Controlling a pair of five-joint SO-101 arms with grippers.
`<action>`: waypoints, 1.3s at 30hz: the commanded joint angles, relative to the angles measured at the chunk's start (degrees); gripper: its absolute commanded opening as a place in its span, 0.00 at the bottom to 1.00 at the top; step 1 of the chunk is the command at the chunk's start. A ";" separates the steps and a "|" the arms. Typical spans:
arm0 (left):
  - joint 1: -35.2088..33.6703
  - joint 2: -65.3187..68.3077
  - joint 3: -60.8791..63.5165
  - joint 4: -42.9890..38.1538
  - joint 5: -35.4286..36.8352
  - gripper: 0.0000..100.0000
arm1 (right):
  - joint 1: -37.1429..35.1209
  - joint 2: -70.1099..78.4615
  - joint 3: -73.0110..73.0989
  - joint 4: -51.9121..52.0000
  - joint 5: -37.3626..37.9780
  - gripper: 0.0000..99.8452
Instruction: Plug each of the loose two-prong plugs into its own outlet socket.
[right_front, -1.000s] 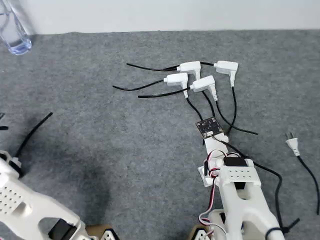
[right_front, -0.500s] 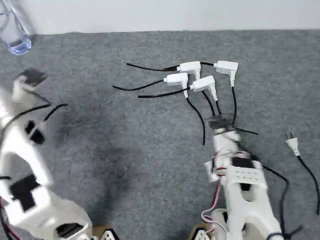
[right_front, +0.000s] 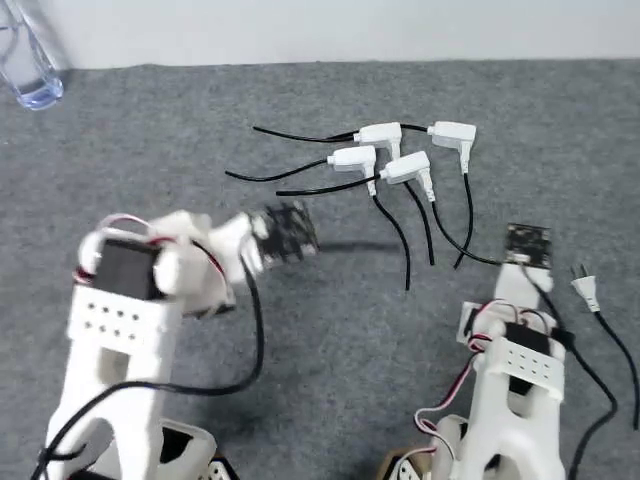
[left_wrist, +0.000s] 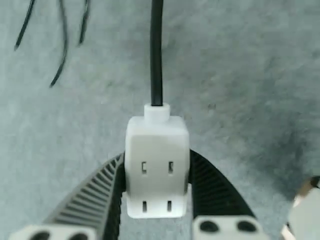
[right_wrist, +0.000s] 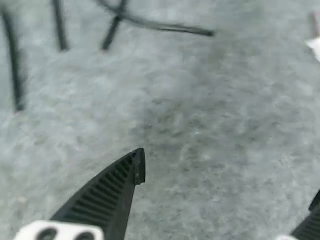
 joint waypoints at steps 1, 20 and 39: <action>7.21 -1.67 8.48 -0.88 0.53 0.01 | 3.38 -1.27 -1.76 -1.54 -2.81 0.48; 17.41 14.59 24.40 -33.23 2.99 0.01 | 3.47 -0.84 -1.67 -3.21 -2.81 0.48; 14.51 38.51 14.73 -42.46 3.34 0.01 | 1.71 -0.84 -1.49 -3.21 -1.14 0.48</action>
